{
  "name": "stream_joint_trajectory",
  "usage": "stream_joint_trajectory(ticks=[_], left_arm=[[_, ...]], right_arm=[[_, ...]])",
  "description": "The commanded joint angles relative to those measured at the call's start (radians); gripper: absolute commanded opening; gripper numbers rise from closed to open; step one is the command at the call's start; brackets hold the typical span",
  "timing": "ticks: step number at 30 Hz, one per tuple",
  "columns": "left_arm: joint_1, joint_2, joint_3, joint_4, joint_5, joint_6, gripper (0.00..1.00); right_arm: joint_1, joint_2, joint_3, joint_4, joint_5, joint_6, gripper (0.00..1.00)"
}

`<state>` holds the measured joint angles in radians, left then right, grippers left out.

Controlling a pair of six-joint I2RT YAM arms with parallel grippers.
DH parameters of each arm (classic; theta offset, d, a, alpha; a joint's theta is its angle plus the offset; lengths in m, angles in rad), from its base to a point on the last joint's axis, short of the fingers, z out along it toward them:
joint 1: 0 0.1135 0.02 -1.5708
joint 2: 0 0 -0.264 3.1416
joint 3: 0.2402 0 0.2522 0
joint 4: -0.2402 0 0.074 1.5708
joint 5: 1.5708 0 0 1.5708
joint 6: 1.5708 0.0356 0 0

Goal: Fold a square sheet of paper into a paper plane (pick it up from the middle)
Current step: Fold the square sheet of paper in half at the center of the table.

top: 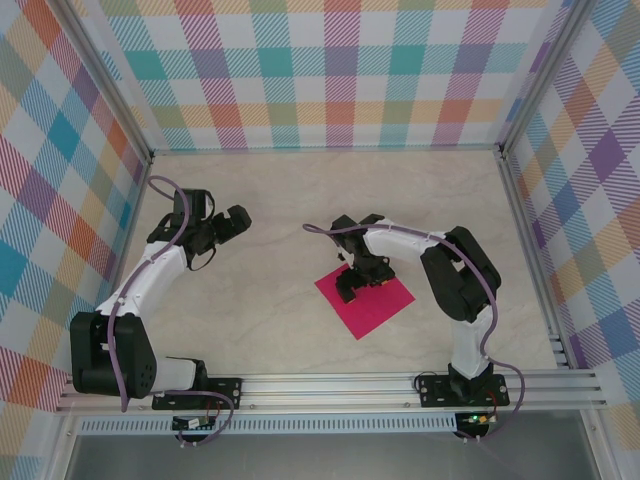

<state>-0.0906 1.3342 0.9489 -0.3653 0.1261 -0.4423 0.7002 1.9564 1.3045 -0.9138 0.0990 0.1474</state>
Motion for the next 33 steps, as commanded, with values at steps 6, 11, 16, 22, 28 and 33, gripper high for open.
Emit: stream_joint_trajectory(ticks=[6,11,16,22,28,33], left_arm=[[-0.012,0.003,0.001,-0.017,-0.002,-0.004,1.00],[-0.012,0.008,0.002,-0.018,0.000,-0.004,1.00],[-0.013,0.008,0.001,-0.020,0.008,-0.003,1.00],[-0.033,0.007,-0.010,-0.017,0.032,-0.022,1.00],[-0.053,-0.026,-0.064,0.007,0.044,-0.057,0.98],[-0.066,-0.050,-0.118,0.061,0.091,-0.100,0.91]], right_arm=[[-0.007,0.075,-0.055,-0.011,0.044,0.055,0.89],[-0.007,0.033,-0.065,0.009,0.005,0.053,0.85],[-0.007,-0.033,-0.062,0.040,-0.077,0.063,0.75],[-0.007,-0.129,-0.089,0.136,-0.196,0.107,0.48],[-0.008,-0.195,-0.121,0.281,-0.341,0.210,0.31],[-0.022,-0.248,-0.150,0.419,-0.483,0.326,0.22]])
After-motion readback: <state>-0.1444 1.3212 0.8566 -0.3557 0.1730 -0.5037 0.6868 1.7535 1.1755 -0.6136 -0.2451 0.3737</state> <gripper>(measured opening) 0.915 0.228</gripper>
